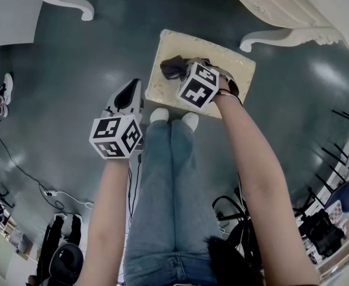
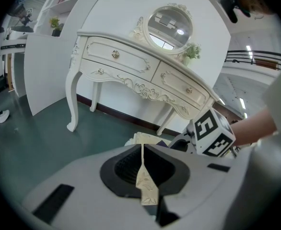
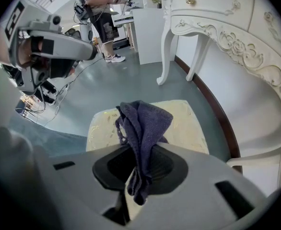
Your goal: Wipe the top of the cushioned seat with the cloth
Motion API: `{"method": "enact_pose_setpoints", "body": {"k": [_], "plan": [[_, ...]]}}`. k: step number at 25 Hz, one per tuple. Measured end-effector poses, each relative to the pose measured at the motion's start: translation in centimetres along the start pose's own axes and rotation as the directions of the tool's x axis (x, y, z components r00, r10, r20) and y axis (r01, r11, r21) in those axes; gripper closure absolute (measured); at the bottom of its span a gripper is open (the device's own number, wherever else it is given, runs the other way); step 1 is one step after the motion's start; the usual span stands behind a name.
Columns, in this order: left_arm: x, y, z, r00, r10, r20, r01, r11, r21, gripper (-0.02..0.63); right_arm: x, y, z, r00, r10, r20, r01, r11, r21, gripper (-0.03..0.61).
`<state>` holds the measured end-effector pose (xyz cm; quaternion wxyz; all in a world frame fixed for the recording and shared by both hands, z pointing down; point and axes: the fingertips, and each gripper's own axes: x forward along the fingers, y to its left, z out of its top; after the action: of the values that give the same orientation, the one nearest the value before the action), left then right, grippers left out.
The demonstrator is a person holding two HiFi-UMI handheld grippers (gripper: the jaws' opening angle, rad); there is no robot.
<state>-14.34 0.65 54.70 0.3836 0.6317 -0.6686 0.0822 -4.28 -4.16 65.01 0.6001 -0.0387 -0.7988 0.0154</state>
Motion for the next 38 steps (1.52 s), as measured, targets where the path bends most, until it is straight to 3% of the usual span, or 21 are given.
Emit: {"method": "enact_pose_setpoints", "body": {"k": [21,38], "plan": [[-1.2,-0.6,-0.7,1.000,-0.006,-0.021,0.006,1.000,-0.005,0.600,0.2,6.4,-0.7,0.998,0.053,0.029,-0.053,0.999,0.012,0.535],[-1.7,0.0,-1.3,1.000,-0.015,-0.025,0.015,1.000,-0.008,0.600,0.5,10.9,-1.2,0.991,0.110,0.071,-0.117,0.988,0.105,0.535]]}}
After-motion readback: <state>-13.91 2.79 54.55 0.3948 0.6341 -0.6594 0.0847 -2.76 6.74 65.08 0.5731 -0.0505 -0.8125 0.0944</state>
